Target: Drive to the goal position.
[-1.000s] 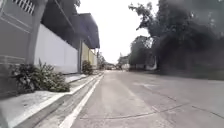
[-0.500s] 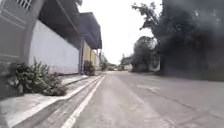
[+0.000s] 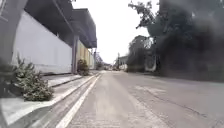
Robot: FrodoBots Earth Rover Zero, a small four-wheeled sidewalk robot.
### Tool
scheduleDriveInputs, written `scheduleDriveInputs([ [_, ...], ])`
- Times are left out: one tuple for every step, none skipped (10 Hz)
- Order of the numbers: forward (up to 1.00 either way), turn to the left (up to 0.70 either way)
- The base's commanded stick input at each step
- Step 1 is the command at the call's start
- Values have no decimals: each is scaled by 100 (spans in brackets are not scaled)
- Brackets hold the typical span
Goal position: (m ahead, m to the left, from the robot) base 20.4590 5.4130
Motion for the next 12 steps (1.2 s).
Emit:
scheduleDriveInputs([
  [70,0],
  [70,0],
  [70,0],
  [70,0],
  [70,0],
  [70,0],
  [70,0],
  [70,0],
  [70,0],
  [70,0],
  [70,0],
  [70,0],
])
